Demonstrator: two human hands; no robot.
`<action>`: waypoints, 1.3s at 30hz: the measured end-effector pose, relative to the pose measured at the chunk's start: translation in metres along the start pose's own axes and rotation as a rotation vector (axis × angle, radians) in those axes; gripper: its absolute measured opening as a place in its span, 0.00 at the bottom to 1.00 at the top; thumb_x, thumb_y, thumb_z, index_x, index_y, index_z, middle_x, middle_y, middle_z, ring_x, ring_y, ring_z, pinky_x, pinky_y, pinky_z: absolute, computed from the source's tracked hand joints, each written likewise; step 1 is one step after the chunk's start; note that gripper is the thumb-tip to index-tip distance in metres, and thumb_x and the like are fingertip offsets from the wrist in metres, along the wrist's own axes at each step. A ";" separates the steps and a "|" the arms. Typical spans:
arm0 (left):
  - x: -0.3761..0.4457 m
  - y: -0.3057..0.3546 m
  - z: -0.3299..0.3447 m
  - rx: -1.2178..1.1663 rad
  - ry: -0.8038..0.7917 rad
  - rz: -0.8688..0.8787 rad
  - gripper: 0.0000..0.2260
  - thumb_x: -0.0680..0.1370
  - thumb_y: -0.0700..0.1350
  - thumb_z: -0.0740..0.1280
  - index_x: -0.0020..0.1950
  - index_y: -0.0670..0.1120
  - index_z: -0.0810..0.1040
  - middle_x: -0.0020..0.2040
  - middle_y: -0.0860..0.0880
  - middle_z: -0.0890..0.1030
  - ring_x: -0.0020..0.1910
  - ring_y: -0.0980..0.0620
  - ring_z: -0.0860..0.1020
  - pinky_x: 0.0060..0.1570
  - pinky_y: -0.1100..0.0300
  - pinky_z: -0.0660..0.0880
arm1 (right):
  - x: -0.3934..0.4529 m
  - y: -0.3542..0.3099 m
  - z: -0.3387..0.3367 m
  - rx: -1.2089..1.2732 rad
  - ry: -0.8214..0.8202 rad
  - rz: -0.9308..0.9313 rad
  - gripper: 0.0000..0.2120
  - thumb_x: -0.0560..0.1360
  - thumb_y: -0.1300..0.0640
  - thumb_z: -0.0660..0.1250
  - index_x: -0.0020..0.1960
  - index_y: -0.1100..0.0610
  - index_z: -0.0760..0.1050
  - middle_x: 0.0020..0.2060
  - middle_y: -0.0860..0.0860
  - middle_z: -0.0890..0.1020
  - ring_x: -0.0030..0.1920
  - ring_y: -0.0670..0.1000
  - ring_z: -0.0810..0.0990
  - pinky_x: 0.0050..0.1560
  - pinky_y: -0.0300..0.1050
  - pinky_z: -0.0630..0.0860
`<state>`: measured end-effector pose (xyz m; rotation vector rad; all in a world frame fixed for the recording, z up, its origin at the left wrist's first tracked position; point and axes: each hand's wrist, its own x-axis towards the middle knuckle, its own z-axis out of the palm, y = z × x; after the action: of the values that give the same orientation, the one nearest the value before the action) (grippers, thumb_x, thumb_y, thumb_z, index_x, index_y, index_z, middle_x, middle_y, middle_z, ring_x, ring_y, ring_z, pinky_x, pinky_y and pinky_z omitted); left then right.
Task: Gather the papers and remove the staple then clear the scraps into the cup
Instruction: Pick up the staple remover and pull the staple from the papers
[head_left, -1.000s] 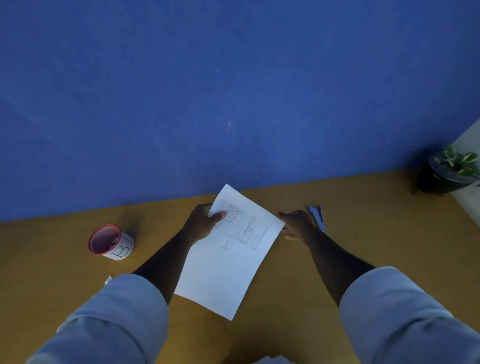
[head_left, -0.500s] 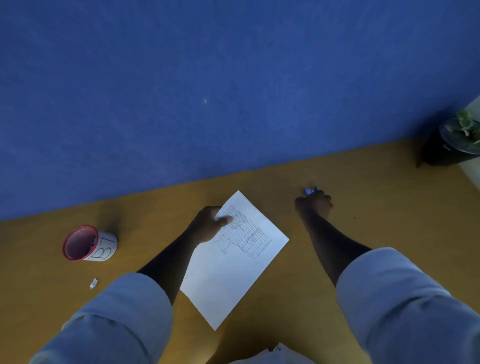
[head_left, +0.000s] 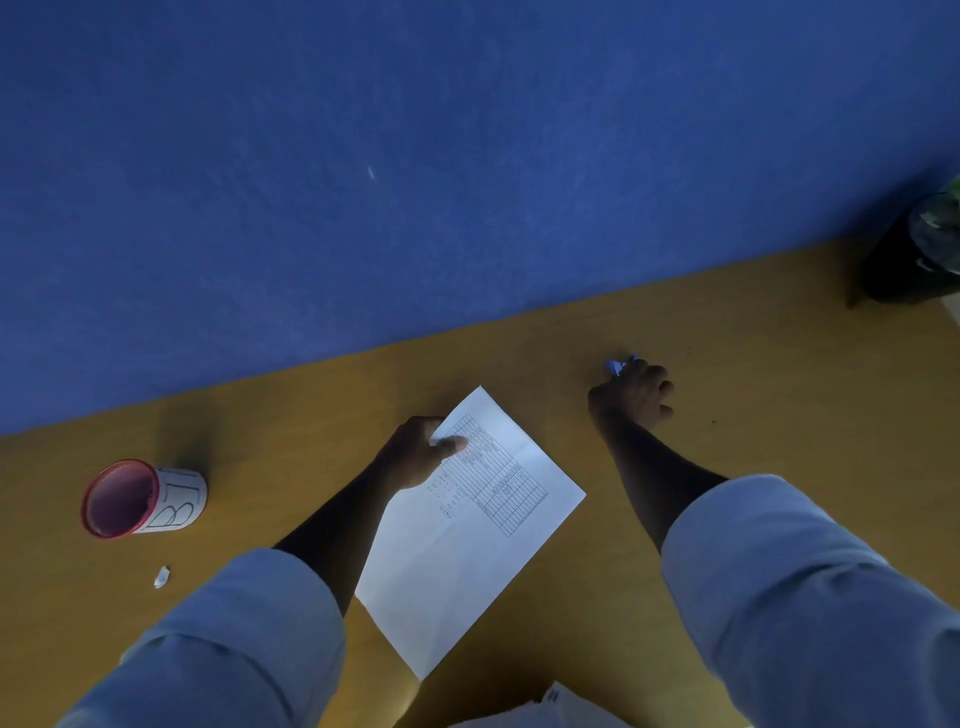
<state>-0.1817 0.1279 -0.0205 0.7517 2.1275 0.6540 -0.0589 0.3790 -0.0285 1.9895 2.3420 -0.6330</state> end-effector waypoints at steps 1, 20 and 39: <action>0.001 0.000 0.001 0.005 -0.002 -0.003 0.18 0.80 0.55 0.65 0.66 0.48 0.77 0.65 0.52 0.80 0.51 0.56 0.81 0.46 0.69 0.77 | 0.000 0.000 0.001 0.002 0.002 -0.011 0.22 0.71 0.63 0.68 0.63 0.62 0.69 0.58 0.60 0.72 0.56 0.61 0.71 0.51 0.56 0.70; -0.001 0.002 0.005 -0.001 -0.050 -0.030 0.18 0.80 0.55 0.65 0.66 0.47 0.77 0.66 0.51 0.80 0.55 0.53 0.82 0.49 0.63 0.80 | 0.000 0.000 0.001 0.255 0.035 -0.101 0.21 0.70 0.67 0.64 0.63 0.63 0.68 0.59 0.61 0.75 0.59 0.62 0.73 0.52 0.57 0.73; -0.028 -0.001 -0.004 0.009 -0.040 -0.029 0.17 0.80 0.55 0.65 0.67 0.49 0.77 0.67 0.53 0.79 0.53 0.55 0.82 0.48 0.64 0.80 | -0.056 -0.023 -0.006 0.600 -0.557 -0.572 0.04 0.78 0.56 0.63 0.47 0.49 0.76 0.49 0.54 0.75 0.48 0.49 0.76 0.50 0.44 0.72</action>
<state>-0.1708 0.1074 -0.0047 0.7311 2.1020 0.6094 -0.0681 0.3252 -0.0014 0.9609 2.4790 -1.8073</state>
